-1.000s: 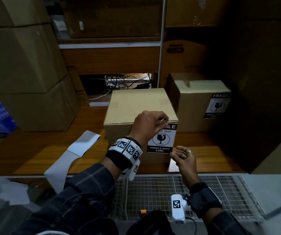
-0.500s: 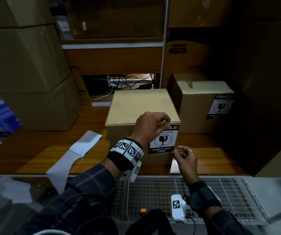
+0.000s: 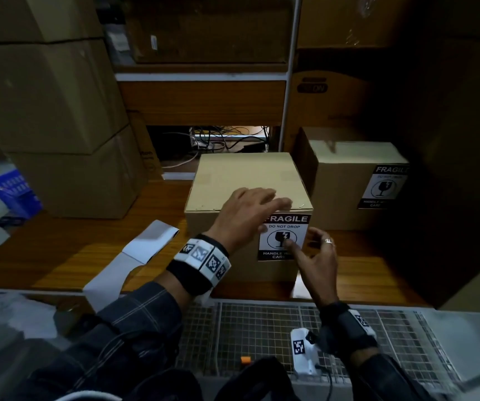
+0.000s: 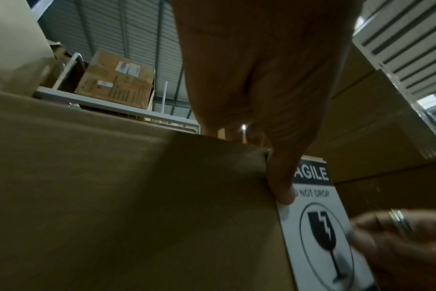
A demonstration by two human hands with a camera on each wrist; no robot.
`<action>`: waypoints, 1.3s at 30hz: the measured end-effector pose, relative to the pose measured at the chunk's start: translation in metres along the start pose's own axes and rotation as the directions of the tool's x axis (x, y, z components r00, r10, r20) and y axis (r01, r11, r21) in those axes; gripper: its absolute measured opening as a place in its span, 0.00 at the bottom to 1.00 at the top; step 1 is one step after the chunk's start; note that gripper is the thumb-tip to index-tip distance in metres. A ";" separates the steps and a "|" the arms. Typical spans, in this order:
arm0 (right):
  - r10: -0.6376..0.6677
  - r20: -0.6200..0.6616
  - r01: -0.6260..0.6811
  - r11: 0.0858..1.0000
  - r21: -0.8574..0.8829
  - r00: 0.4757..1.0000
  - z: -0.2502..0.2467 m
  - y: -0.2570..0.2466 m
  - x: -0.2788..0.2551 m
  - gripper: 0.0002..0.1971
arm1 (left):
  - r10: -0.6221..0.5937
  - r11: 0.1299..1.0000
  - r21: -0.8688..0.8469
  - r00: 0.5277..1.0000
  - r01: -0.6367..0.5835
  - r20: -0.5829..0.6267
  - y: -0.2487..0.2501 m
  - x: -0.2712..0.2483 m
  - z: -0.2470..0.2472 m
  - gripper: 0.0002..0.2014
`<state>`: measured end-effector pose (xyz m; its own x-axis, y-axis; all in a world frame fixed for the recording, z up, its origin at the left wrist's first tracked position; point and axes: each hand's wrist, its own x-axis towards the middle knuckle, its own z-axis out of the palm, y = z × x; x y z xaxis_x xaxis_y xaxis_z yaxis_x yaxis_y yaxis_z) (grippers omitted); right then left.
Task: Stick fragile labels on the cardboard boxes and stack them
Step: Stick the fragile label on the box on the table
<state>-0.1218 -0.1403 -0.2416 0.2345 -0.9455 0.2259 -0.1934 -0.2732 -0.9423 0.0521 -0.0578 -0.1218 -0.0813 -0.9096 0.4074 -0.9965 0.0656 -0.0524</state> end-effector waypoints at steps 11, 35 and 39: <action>0.120 0.072 -0.119 0.993 -0.018 0.990 0.028 0.017 -0.005 0.56 | -0.224 0.968 0.004 0.868 0.251 -0.443 -0.009 -0.083 0.037 0.47; -0.102 0.218 0.060 0.979 0.194 0.971 0.017 -0.035 -0.008 0.30 | -0.674 0.485 -0.815 0.729 0.318 -0.117 -0.081 -0.137 0.016 0.35; -0.225 0.117 0.197 0.957 0.212 0.967 0.002 -0.086 0.005 0.25 | -0.584 0.607 -0.773 0.763 0.184 -0.277 -0.089 -0.100 -0.033 0.33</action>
<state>-0.1024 -0.1216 -0.1596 0.3822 -0.8321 0.4019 0.0636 -0.4102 -0.9098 0.1486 0.0407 -0.1280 0.5137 -0.6192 0.5939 -0.6359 0.1898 0.7480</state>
